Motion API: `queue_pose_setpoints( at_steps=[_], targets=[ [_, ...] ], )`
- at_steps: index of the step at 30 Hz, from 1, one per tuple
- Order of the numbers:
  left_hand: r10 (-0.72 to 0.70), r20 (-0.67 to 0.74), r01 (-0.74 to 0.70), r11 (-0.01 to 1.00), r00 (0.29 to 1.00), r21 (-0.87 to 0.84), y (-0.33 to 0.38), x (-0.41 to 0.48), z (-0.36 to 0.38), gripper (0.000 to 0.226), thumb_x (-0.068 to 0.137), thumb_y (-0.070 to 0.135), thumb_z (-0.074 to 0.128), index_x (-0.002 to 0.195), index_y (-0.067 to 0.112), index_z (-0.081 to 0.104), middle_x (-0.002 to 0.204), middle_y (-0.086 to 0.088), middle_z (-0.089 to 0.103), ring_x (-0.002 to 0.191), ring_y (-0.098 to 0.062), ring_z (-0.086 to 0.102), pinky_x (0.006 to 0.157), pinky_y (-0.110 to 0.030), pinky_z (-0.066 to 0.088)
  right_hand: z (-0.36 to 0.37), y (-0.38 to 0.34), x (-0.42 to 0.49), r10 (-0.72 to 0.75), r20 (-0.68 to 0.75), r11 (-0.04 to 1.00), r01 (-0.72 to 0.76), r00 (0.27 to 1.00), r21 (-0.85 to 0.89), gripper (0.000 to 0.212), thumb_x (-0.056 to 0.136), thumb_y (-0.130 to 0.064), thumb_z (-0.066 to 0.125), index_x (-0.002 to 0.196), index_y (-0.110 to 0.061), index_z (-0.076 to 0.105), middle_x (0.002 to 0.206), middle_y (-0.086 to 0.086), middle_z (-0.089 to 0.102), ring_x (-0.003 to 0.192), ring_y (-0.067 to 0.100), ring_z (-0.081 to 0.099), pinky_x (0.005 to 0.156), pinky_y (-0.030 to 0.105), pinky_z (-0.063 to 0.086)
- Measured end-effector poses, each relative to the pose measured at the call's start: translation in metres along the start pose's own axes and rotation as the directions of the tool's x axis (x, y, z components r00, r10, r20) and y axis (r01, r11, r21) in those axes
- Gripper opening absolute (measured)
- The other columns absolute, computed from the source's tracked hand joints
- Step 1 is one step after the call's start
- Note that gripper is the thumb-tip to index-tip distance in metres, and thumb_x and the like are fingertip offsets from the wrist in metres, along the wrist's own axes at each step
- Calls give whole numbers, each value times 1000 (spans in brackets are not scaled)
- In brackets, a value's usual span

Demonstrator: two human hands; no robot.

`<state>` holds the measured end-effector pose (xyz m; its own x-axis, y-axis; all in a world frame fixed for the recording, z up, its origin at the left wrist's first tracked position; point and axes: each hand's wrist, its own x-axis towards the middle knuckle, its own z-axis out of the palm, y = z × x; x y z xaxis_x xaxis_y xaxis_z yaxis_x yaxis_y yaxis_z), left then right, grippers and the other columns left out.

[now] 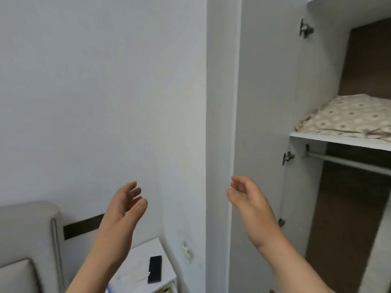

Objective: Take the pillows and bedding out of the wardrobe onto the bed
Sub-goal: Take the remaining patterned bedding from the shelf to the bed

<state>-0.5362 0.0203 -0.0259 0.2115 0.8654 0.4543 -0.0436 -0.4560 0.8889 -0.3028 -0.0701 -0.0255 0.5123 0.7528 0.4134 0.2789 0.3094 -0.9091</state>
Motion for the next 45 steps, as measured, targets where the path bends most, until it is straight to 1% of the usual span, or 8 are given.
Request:
queue_pose_setpoints(
  at_steps=[4,13,20,23,29,36,43,45],
  targets=[
    [24,191,-8,997,981,-81,-3,41,51,54,73,48,55,125,38,49,125,17,56,117,-4,52,103,-44,40,-39,1,2,15,-191,994,-36,981,-105,28,91,-23,60,118,-31,53,124,-9,55,119,7,49,95,23,38],
    [111,519,6,976,847,-218,-20,70,150,40,75,49,54,115,47,52,122,25,56,113,3,52,85,-20,38,-95,-6,-25,11,-496,936,-183,868,-300,33,92,-31,57,123,-36,49,124,-17,53,116,-1,48,85,15,36],
    [188,636,39,945,748,-326,-5,56,254,28,92,29,52,119,36,51,122,19,54,116,-12,52,90,-26,36,-166,-25,-62,-87,-684,868,-282,725,-409,32,90,-32,59,119,-39,51,123,-18,53,116,0,49,90,18,39],
    [233,661,32,932,713,-362,11,49,298,29,92,28,53,120,31,54,122,17,55,115,-7,51,90,-26,35,-204,-35,-70,-139,-735,872,-270,664,-409,31,89,-27,60,119,-36,53,123,-15,54,117,3,50,89,19,40],
    [308,668,-26,917,677,-397,32,54,357,33,87,33,61,119,29,54,121,15,57,115,-3,51,96,-31,37,-270,-33,-64,-201,-785,884,-236,586,-403,32,90,-24,61,123,-26,57,123,-8,60,116,7,54,104,42,42],
    [320,604,-56,909,730,-414,42,77,436,30,91,27,55,121,30,55,122,12,57,115,-6,51,94,-29,36,-332,-23,-33,-177,-800,884,-264,574,-385,30,91,-30,60,121,-31,56,122,-10,61,115,7,56,107,47,36],
    [326,542,-77,899,775,-430,38,134,554,26,89,34,57,116,33,56,118,9,58,111,-9,52,90,-29,36,-410,-13,39,-236,-818,858,-282,524,-429,33,89,-35,57,122,-33,54,122,-11,59,111,2,54,89,24,44],
    [354,539,-107,894,765,-435,38,156,585,32,86,41,56,117,34,55,120,10,56,112,-9,51,88,-28,35,-428,-8,68,-238,-814,838,-312,529,-448,35,89,-40,56,123,-35,52,124,-12,57,112,3,54,91,29,45]
  ],
)
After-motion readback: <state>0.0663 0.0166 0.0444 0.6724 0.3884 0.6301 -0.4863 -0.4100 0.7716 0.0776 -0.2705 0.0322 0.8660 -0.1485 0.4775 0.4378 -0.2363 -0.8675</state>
